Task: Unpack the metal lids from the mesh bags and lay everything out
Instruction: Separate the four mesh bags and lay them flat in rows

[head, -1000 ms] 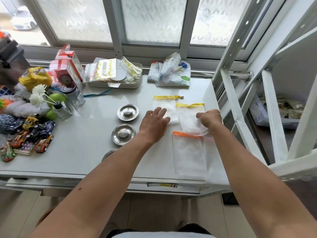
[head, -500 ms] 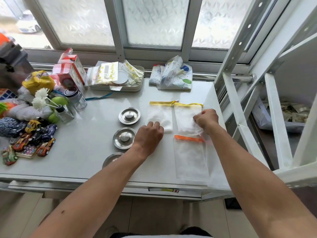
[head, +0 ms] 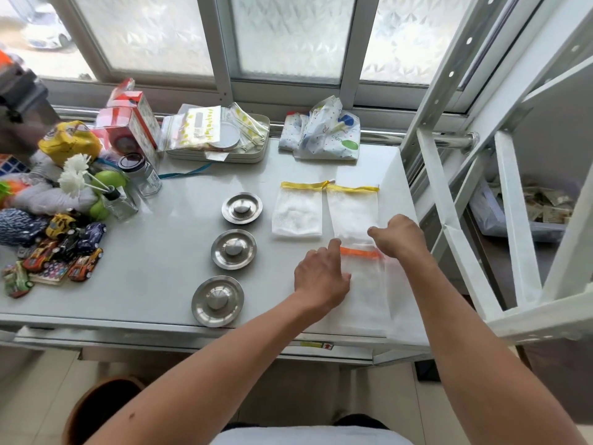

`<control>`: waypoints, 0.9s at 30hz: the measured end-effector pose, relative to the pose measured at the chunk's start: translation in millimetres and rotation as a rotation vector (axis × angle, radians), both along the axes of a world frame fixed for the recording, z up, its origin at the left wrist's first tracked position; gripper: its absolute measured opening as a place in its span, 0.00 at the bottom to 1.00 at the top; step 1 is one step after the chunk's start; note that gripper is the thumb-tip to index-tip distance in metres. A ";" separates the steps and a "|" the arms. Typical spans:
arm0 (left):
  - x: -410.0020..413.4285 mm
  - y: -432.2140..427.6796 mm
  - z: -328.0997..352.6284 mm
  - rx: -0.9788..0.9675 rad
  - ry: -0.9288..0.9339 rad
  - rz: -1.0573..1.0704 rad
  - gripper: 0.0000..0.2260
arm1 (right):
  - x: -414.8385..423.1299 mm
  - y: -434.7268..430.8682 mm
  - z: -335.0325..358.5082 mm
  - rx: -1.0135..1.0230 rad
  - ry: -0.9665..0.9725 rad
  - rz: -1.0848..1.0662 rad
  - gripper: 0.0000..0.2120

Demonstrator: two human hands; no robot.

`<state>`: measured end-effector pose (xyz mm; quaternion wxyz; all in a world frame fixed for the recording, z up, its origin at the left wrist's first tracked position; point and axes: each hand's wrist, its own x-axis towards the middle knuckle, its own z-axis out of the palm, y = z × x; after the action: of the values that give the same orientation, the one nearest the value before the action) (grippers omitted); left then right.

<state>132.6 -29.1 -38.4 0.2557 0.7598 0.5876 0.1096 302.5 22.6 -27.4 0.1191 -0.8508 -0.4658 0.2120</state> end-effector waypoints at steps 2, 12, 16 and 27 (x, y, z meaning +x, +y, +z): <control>2.3 -1.2 1.7 -0.026 -0.055 0.054 0.19 | -5.0 -4.6 -7.3 0.010 -0.021 -0.016 0.23; -83.2 7.2 12.1 -0.062 0.102 0.190 0.20 | -6.2 -11.7 -6.4 0.031 -0.020 -0.047 0.24; -97.7 9.3 13.6 -0.042 0.135 0.223 0.18 | -6.9 -13.2 -2.8 0.035 -0.004 -0.039 0.23; -48.1 -19.0 17.9 0.301 0.416 -0.173 0.14 | 22.4 -37.2 17.8 -0.276 -0.156 0.155 0.10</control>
<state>84.5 -48.1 -20.5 0.0221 0.8429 0.5374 0.0153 324.9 -14.7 -9.6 -0.0522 -0.8345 -0.5042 0.2159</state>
